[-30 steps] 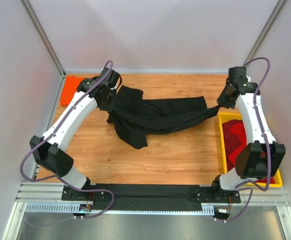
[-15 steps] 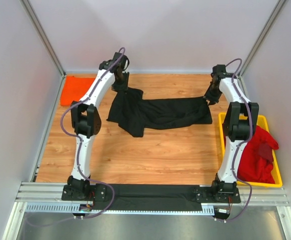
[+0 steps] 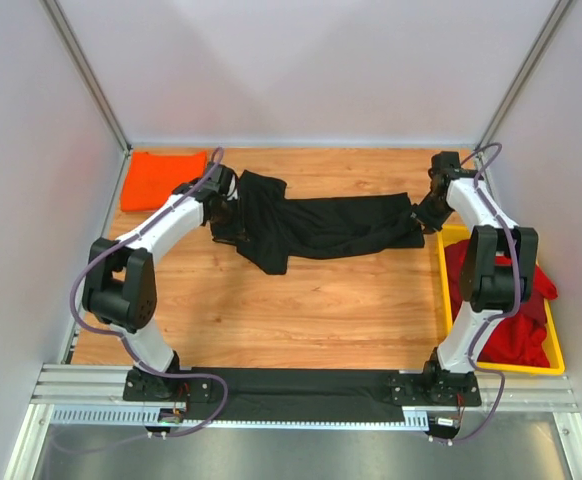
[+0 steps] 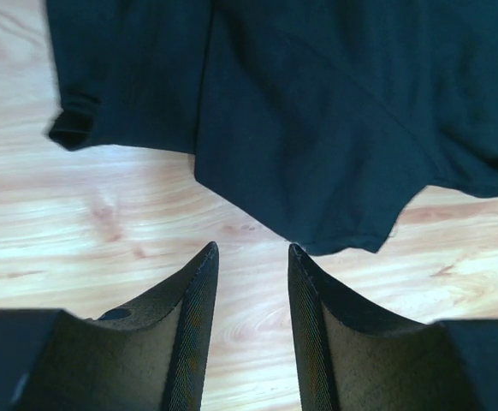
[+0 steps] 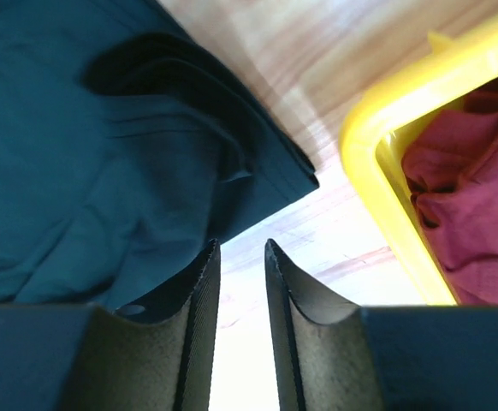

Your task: Fold and stack the t-shirts

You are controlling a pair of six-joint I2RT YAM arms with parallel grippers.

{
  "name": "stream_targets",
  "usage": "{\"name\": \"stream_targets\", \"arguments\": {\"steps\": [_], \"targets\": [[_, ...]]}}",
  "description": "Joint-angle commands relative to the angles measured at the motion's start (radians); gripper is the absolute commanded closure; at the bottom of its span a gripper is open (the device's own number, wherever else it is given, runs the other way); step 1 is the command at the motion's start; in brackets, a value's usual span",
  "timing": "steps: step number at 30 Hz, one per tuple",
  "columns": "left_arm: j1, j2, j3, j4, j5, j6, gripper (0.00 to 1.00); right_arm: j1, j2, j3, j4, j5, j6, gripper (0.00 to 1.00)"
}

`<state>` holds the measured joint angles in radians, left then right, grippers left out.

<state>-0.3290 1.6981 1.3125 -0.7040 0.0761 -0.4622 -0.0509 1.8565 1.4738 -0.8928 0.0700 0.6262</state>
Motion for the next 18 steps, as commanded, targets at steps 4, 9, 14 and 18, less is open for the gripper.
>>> {"name": "stream_targets", "arguments": {"steps": [4,9,14,18], "targets": [[-0.013,0.08,-0.056,0.11,0.071,-0.084,0.55,-0.009,0.061,-0.012,0.12,0.001,0.073,0.73],[-0.013,0.095,-0.068,0.116,0.06,-0.087,0.55,-0.012,0.099,0.006,0.161,0.036,0.093,0.72],[-0.015,0.115,-0.059,0.118,0.056,-0.09,0.55,-0.021,0.158,0.04,0.157,0.033,0.102,0.71],[-0.015,0.123,-0.055,0.112,0.034,-0.087,0.55,-0.026,0.185,0.063,0.161,0.054,0.099,0.7]]}}
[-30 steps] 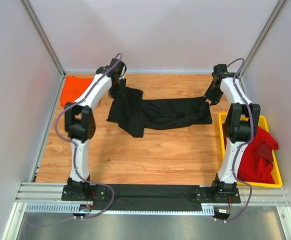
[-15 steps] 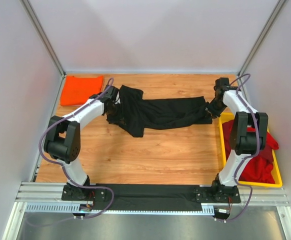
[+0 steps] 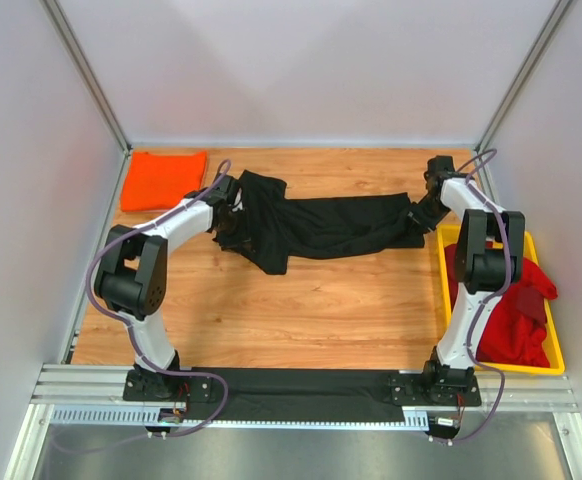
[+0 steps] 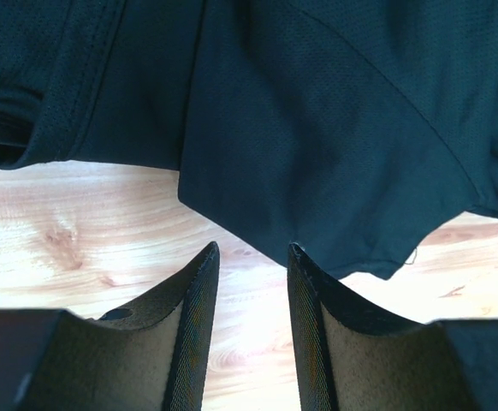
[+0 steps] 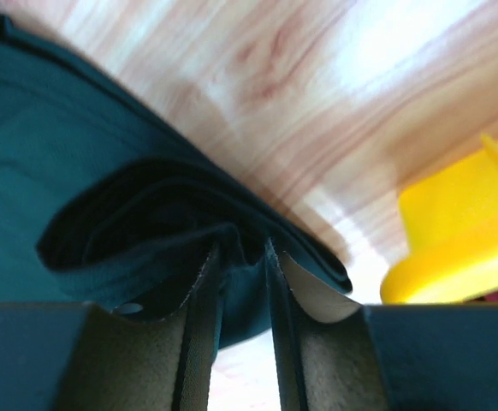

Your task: Fold and stack the t-shirts

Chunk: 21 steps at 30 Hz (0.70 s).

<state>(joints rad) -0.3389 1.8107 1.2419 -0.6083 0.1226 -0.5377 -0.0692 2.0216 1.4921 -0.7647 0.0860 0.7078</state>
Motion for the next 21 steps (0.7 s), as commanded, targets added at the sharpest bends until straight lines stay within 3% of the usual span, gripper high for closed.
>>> {"name": "stream_targets", "arguments": {"steps": [1,6,9,21], "targets": [[-0.005,0.013,0.014,0.016,-0.023,-0.01,0.55,-0.007,0.023,0.046,0.036,0.041,0.015,0.71],[-0.005,0.022,0.008,0.012,-0.035,-0.016,0.55,-0.012,0.013,0.059,0.025,0.04,-0.019,0.93],[-0.006,0.013,0.01,-0.01,-0.077,-0.016,0.55,-0.014,-0.036,0.062,-0.008,0.057,-0.051,1.0],[-0.005,0.041,0.004,0.018,-0.109,0.015,0.53,-0.027,-0.173,0.014,-0.084,-0.015,-0.143,1.0]]}}
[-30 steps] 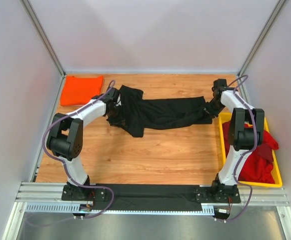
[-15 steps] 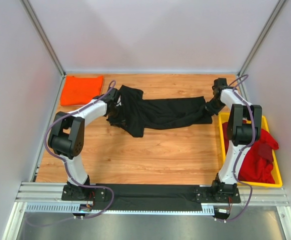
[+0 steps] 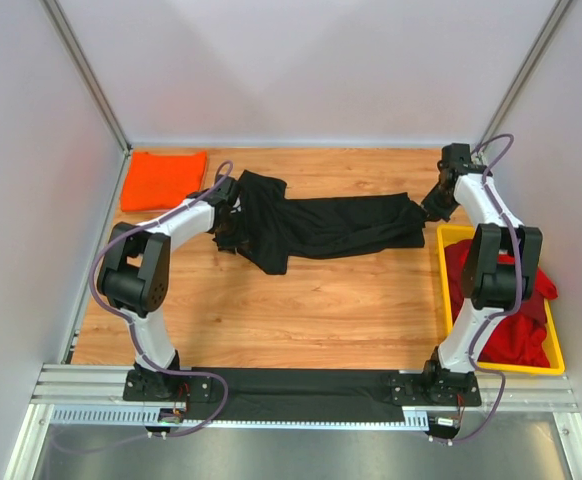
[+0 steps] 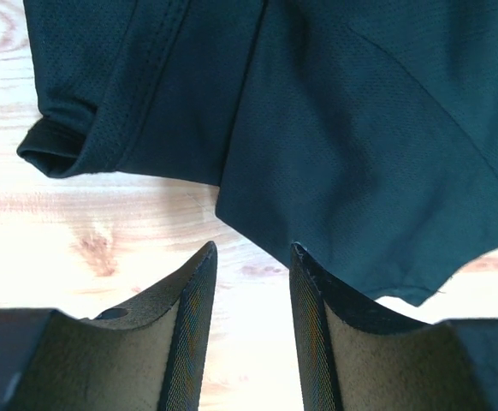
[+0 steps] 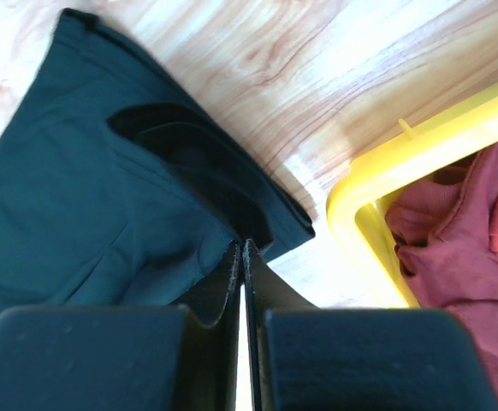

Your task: Fold and stack the t-shirts

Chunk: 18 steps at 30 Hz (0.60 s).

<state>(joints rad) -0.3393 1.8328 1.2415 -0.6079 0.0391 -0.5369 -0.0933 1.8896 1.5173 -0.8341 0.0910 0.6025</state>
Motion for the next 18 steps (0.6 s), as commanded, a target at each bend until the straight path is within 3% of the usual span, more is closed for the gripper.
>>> {"name": "stream_targets", "arguments": {"steps": [1,7,11,13,14,15,18], "targets": [[-0.004,0.02,0.006,0.032,-0.03,0.029,0.53,-0.003,-0.044,-0.014,-0.014,-0.025,-0.047,1.0],[-0.004,0.062,0.035,0.085,0.007,0.066,0.55,-0.003,-0.066,-0.035,-0.005,-0.036,-0.055,1.0],[-0.006,0.071,0.087,0.024,0.025,0.063,0.95,-0.003,-0.09,-0.042,-0.019,-0.025,-0.066,1.0],[-0.02,0.051,0.145,-0.113,-0.045,0.048,1.0,-0.003,-0.116,-0.055,-0.028,-0.016,-0.07,1.0],[-0.035,0.031,0.173,-0.174,-0.147,0.034,1.0,-0.003,-0.129,-0.062,-0.028,-0.013,-0.073,1.0],[-0.046,0.016,0.212,-0.267,-0.169,0.025,1.0,-0.003,-0.147,-0.068,-0.03,-0.011,-0.075,1.0],[-0.095,-0.047,0.265,-0.343,-0.211,0.011,1.0,-0.003,-0.176,-0.08,-0.031,-0.014,-0.075,1.0]]}}
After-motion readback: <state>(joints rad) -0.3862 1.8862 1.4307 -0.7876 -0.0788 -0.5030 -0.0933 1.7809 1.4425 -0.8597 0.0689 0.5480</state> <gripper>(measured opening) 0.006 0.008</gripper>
